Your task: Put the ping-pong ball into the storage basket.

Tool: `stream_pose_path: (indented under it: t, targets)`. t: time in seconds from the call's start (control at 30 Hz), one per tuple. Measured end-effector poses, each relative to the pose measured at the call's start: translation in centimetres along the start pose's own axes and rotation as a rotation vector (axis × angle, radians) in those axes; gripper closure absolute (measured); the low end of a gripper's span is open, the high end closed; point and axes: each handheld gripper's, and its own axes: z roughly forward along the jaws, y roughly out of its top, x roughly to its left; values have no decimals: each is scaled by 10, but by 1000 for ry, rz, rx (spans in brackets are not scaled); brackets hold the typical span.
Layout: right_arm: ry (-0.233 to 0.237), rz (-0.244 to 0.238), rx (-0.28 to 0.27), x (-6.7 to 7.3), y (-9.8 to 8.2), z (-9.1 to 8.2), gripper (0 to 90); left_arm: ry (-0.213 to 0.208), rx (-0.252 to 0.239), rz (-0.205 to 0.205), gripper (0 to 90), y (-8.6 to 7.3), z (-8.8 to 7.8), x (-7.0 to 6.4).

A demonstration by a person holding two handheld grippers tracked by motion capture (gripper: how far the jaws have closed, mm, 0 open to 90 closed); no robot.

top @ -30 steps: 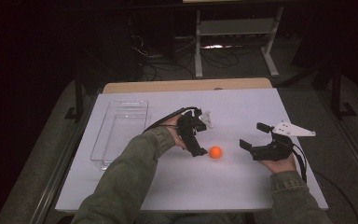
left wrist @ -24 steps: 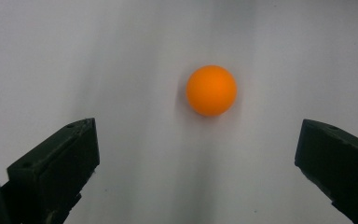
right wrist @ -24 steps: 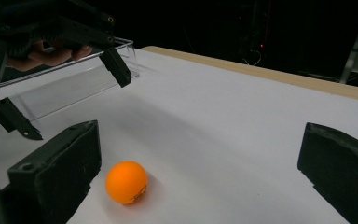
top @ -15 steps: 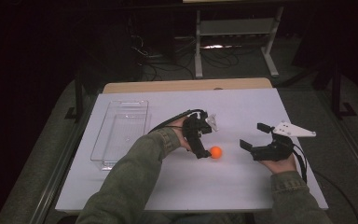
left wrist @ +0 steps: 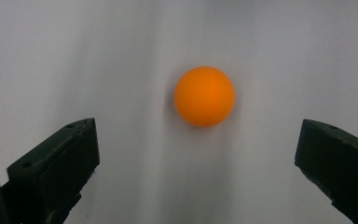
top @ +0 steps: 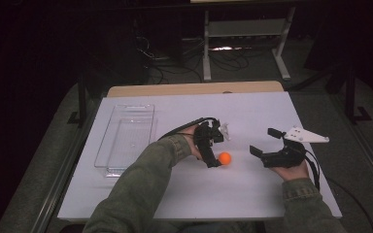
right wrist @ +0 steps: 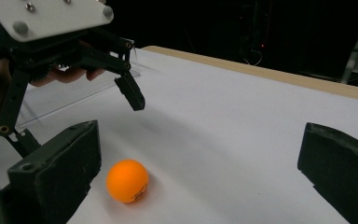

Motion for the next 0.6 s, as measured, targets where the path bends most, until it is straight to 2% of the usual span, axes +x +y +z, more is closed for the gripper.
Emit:
stream_pose_path:
  t: [0.43, 0.6]
  targets:
    - [0, -2, -1, 0, 0, 0, 0, -11, 30, 24, 0, 7, 15, -1]
    - [0, -3, -2, 0, 0, 0, 0, -18, 36, 21, 0, 12, 19, -1]
